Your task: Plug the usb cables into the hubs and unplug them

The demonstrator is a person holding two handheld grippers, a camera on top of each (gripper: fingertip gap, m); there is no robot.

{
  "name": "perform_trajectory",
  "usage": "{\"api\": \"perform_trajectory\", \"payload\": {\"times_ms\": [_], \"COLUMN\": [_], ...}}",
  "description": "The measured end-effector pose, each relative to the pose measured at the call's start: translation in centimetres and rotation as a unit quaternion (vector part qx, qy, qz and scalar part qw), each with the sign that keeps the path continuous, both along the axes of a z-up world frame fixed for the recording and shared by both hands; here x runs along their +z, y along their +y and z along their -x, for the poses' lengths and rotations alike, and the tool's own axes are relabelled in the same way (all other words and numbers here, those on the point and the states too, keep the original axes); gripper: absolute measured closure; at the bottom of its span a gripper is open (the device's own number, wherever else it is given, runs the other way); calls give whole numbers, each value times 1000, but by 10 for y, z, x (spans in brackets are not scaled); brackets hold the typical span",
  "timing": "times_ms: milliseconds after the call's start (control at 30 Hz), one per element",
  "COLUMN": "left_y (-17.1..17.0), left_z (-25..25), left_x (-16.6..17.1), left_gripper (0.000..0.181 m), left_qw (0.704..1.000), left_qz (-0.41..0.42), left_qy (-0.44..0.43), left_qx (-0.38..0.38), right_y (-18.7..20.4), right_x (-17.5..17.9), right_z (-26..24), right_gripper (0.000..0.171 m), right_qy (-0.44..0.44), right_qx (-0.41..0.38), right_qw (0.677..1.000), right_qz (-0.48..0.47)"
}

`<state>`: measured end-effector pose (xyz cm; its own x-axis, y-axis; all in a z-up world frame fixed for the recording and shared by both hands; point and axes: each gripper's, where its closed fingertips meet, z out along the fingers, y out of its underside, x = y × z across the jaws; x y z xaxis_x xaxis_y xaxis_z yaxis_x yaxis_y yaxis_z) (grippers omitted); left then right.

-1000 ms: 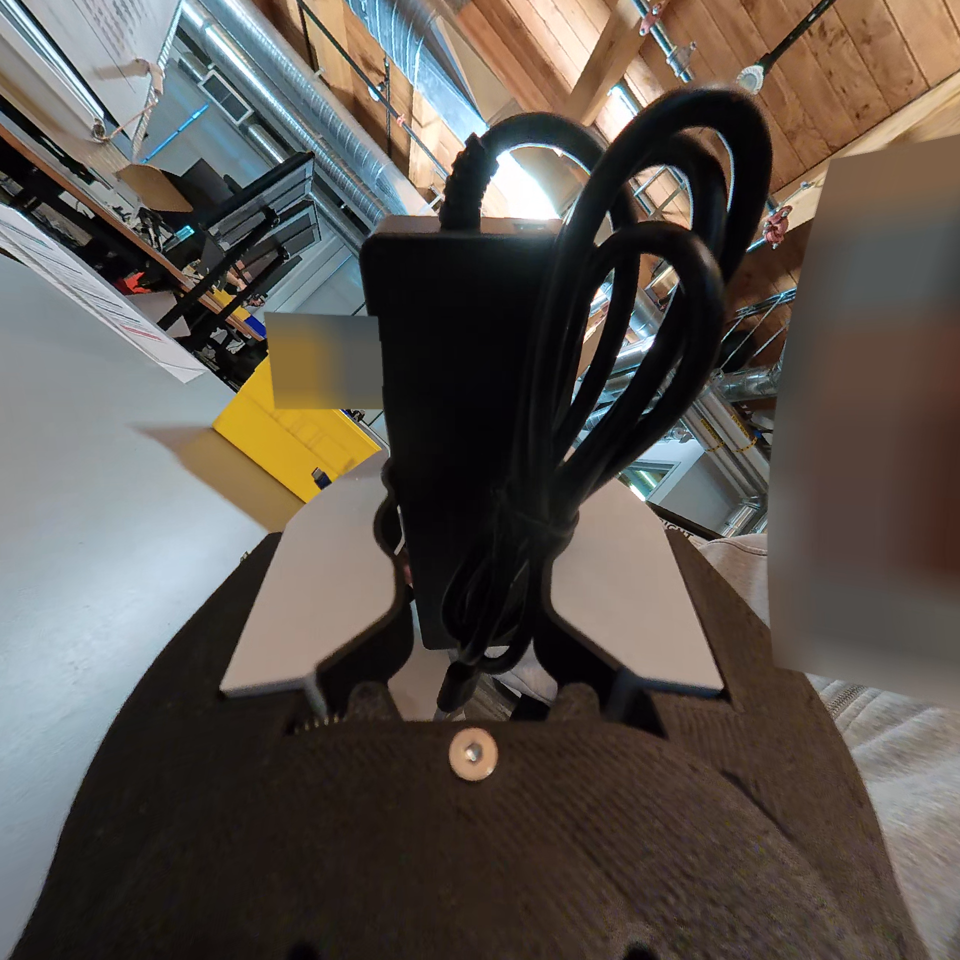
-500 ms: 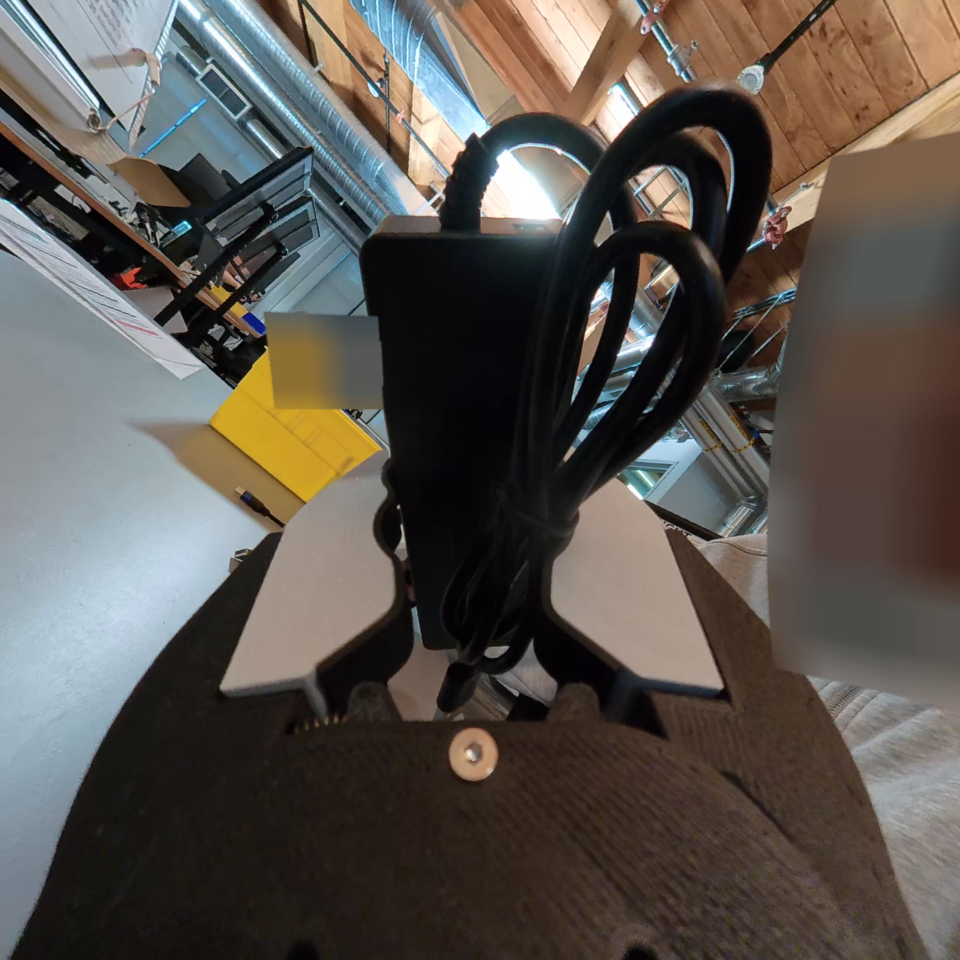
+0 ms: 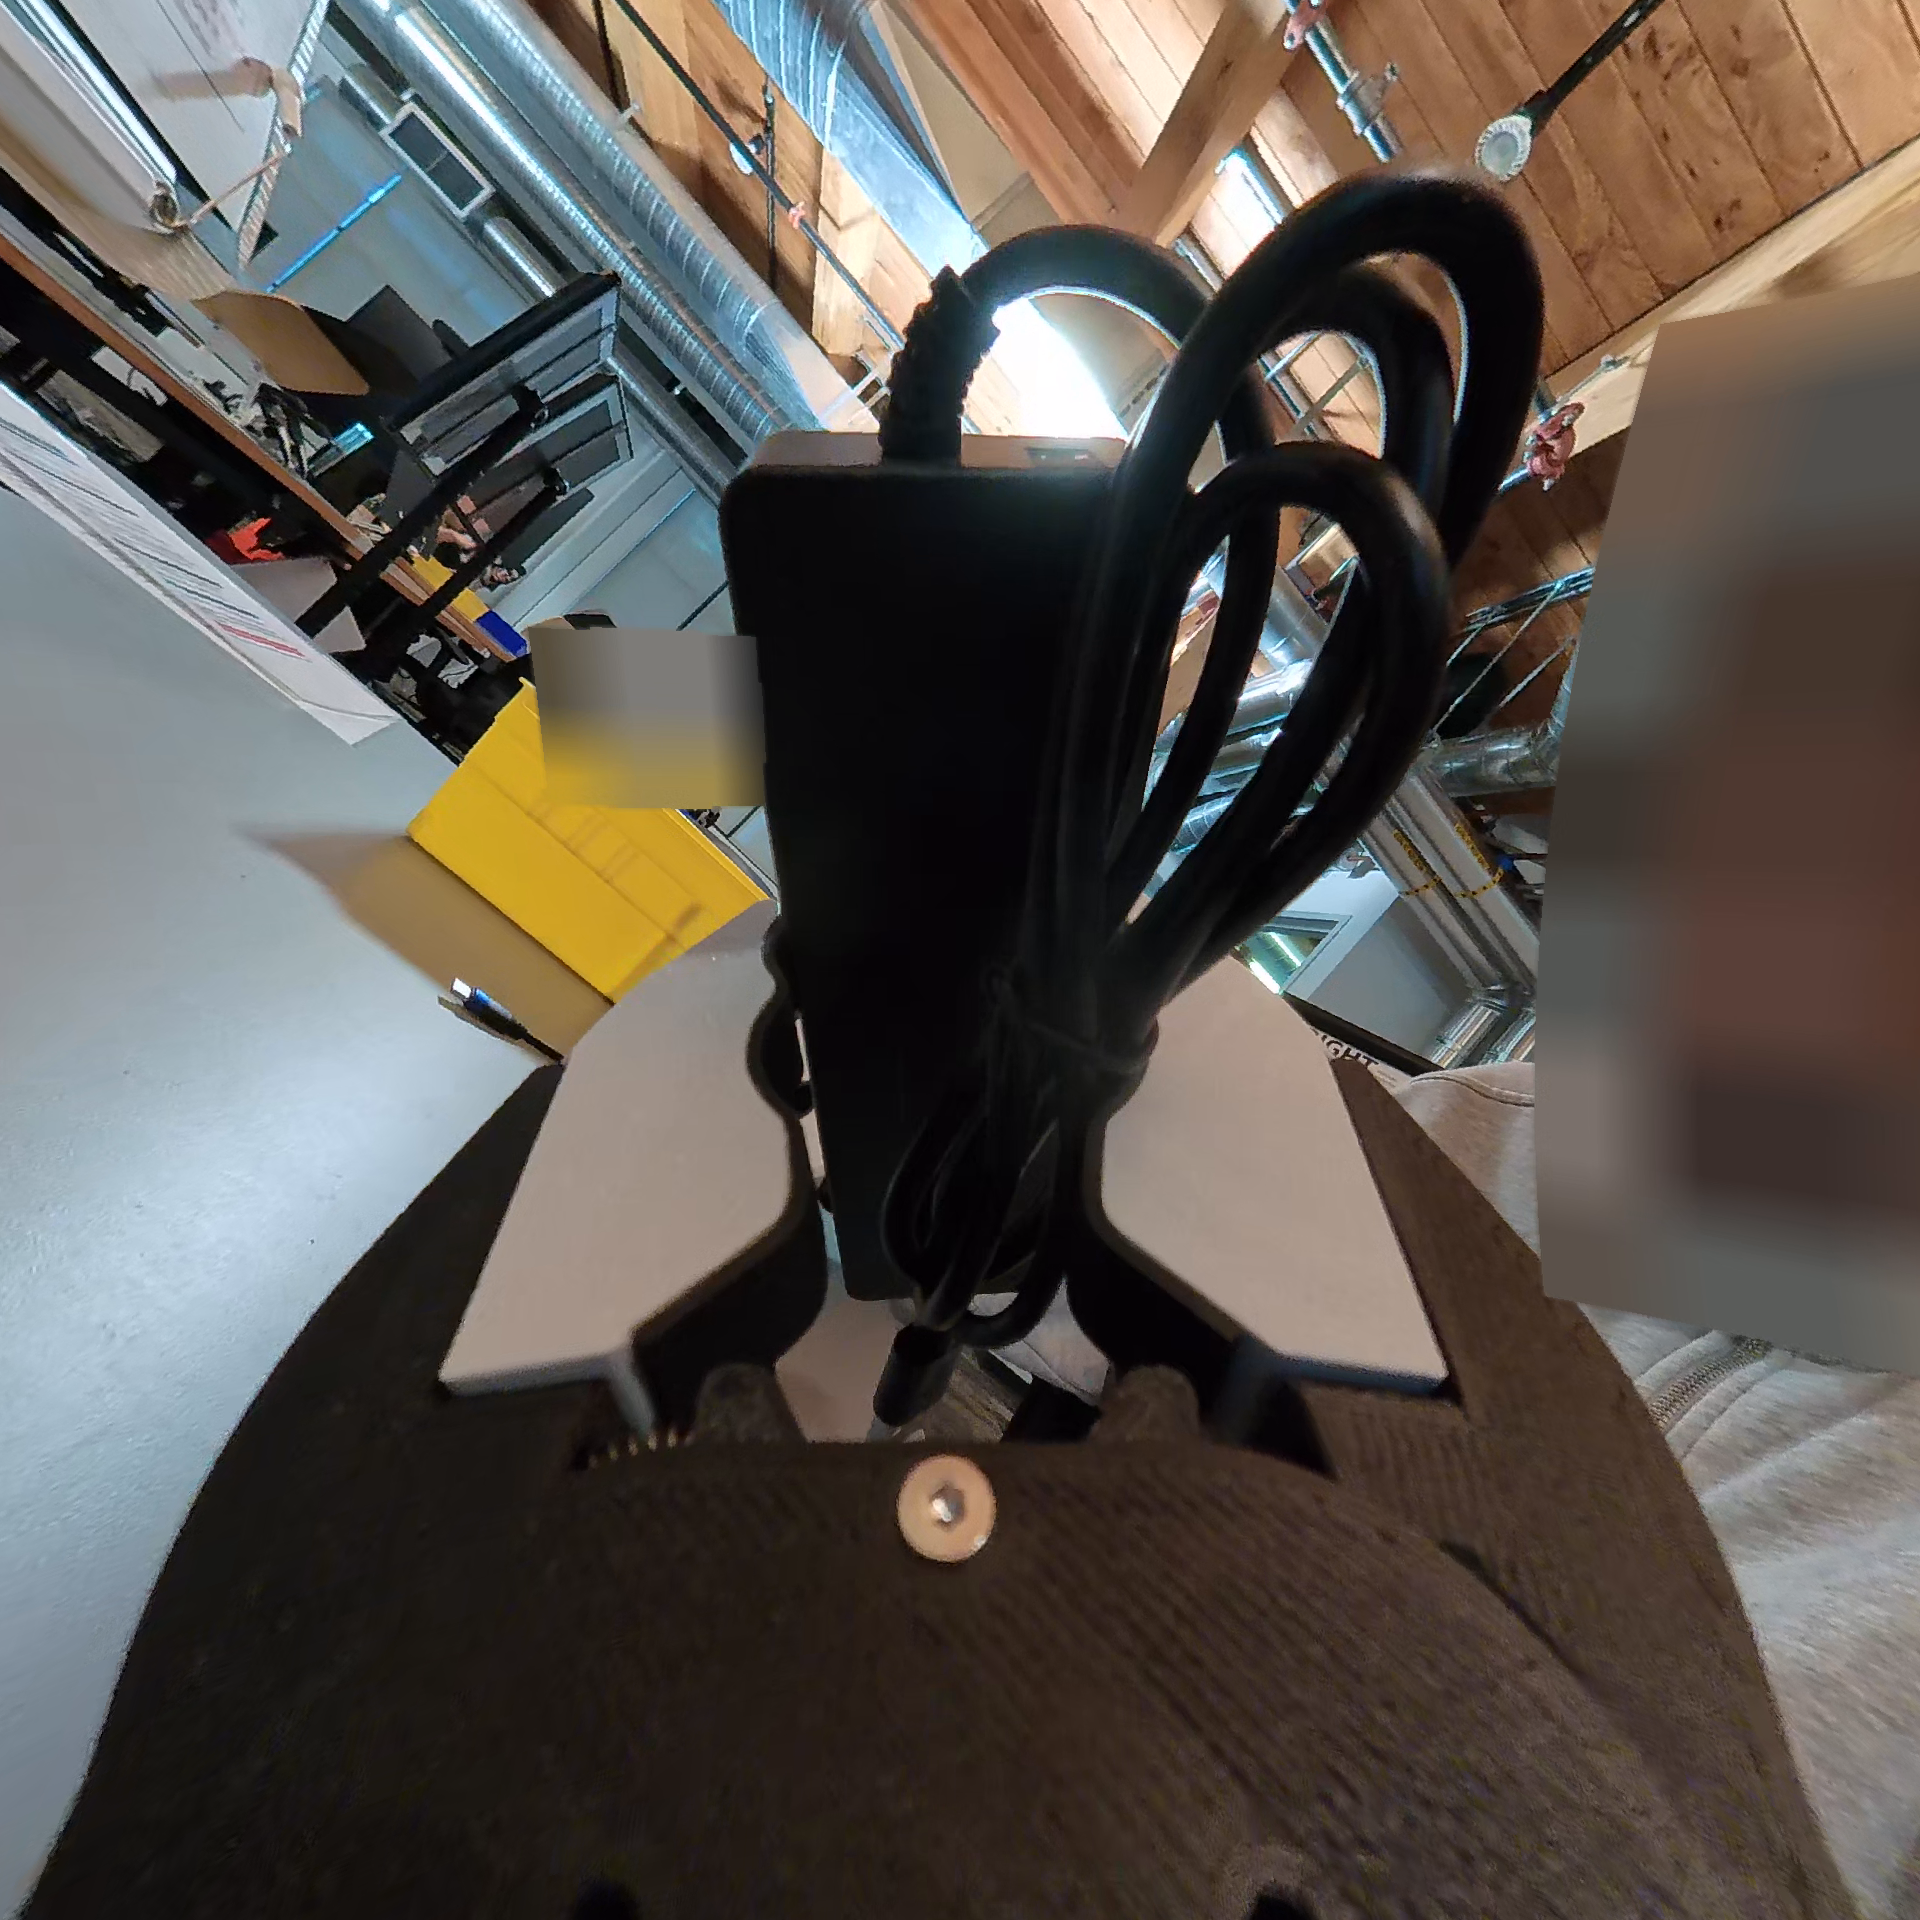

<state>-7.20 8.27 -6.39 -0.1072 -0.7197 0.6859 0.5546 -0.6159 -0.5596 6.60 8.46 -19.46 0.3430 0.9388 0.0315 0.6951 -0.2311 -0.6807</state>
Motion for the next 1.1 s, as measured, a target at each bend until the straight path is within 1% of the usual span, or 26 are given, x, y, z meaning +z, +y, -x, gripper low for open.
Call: {"api": "perform_trajectory", "payload": {"times_ms": [67, 133, 200, 267, 300, 433, 567, 700, 767, 967, 1100], "left_y": [0, -1, -2, -3, -4, -8, -13, -16, -17, -16, -19], "left_z": [-1, -3, -6, -9, -11, -22, -31, -36, -37, -40, -47], "left_x": [-1, -2, -3, -4, -5, -8, -12, -15, -15, -23, -33], "left_gripper": [125, 125, 125, 125, 125, 125, 125, 125, 125, 126, 126], "left_qw": [1000, 1000, 1000, 1000, 1000, 998, 997, 995, 995, 993, 988], "left_qz": [1, 1, 0, -1, -1, -4, -6, -7, -8, 11, 17], "left_qy": [2, 7, 14, 21, 25, 43, 59, 73, 77, 93, 129], "left_qx": [-2, -5, -9, -15, -18, -35, -52, -61, -64, -72, -86], "right_y": [-1, 4, 9, 11, 10, 14, 12, 7, 4, -14, -16], "right_x": [4, 9, 11, 6, 2, -9, -10, -9, -2, 16, 40], "right_z": [3, 4, 4, 5, 5, 4, 9, 7, 9, 20, 26], "right_gripper": [171, 170, 161, 154, 153, 158, 164, 167, 167, 168, 168], "right_qy": [19, 31, 35, 35, 29, -6, 5, 3, 18, 45, 82], "right_qx": [2, -7, -22, -35, -40, -68, -69, -44, -19, 76, 84], "right_qw": [1000, 999, 998, 998, 999, 998, 998, 999, 1000, 994, 984], "right_qz": [3, -19, -36, -26, -15, -14, -7, 2, -7, -66, -135]}}
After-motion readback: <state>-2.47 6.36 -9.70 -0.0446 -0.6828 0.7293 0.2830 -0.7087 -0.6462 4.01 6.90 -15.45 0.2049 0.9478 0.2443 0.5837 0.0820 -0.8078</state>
